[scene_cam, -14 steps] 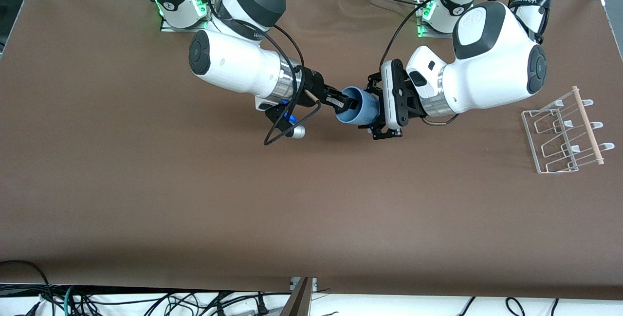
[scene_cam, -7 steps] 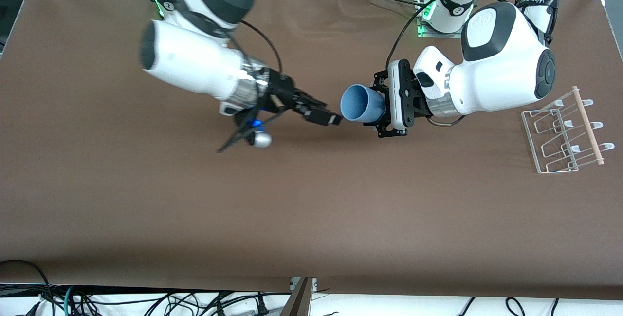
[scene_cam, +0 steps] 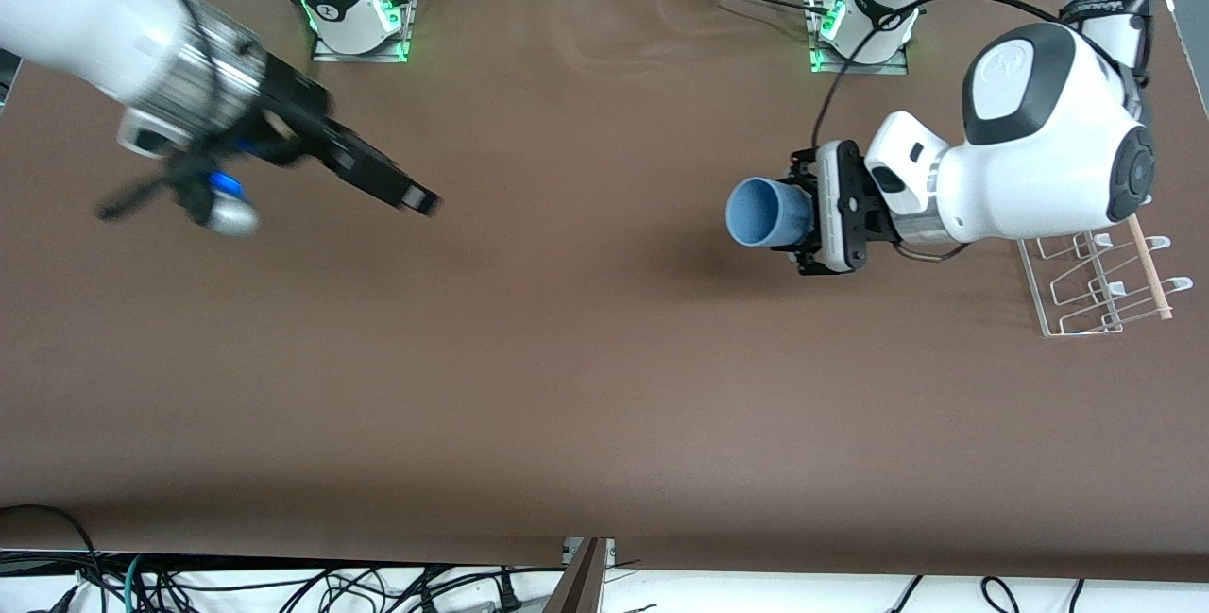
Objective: Transfer cup to left arm and place on rack
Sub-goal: 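Carry the cup to the rack while the right gripper returns to rest, then lower the cup with the left gripper onto a rack peg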
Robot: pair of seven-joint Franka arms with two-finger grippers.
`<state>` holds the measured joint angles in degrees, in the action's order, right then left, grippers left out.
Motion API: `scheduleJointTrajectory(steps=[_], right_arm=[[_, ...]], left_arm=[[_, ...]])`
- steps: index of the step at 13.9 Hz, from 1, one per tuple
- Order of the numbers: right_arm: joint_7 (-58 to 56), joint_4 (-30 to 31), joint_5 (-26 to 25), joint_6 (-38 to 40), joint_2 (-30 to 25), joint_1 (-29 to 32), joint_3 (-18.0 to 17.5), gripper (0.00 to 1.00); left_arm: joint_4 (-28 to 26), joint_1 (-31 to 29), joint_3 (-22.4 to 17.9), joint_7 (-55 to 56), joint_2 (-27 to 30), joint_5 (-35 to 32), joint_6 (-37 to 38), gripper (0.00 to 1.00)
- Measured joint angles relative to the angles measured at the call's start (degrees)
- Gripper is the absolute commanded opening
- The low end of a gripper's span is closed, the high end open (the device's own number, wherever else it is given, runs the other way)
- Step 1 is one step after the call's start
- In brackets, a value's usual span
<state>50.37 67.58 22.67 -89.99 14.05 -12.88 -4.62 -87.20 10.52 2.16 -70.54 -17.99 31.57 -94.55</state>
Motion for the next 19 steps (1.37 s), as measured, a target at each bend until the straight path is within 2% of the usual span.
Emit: scheduleJointTrajectory(steps=[1,3,5,7,9,11,13,16,19], right_arm=[[-5.89,0.01,-2.14,5.06,-1.73,0.05,2.45,1.0],[-18.83,0.34,-10.46,12.04,-4.4,0.1,5.01,0.99],[-29.26,2.71,-16.61,13.45,-6.6,0.04,6.38,0.99],[-36.98,6.36,-18.09,12.72,-7.68,0.03,9.09,0.99],[-42.09,12.06,-18.19,7.92,-7.81,0.07,11.56,0.99],[-45.5,19.4,-18.45,1.96,-8.92,0.07,12.35,0.99],[-47.55,24.77,-18.72,-0.46,-11.33,0.06,12.39,0.99],[-46.28,26.88,-18.73,-0.53,-13.68,-0.09,12.38,1.0],[-40.73,26.86,-20.69,1.87,-14.45,-0.75,9.87,1.0]], left_arm=[[0.0,-1.02,-0.07,0.0,0.0,-3.19,1.25,0.02],[0.0,-3.07,-0.17,0.0,0.0,-11.2,2.75,0.02],[0.0,-3.93,-0.23,0.0,0.02,-22.74,4.21,0.03],[0.05,-3.94,-0.18,0.23,0.27,-34.46,5.85,0.04],[0.1,-3.91,-0.09,0.29,0.48,-45.6,7.21,0.06],[-0.08,-3.9,0.12,0.3,0.28,-57.54,7.72,0.06],[-0.8,-3.72,0.35,0.3,-0.3,-67.79,7.84,0.05],[-3.79,-4.88,0.18,0.63,-1.33,-75.1,5.33,0.02],[-8.22,-10.96,-0.15,0.66,-1.98,-81.14,-4.11,0.0]])
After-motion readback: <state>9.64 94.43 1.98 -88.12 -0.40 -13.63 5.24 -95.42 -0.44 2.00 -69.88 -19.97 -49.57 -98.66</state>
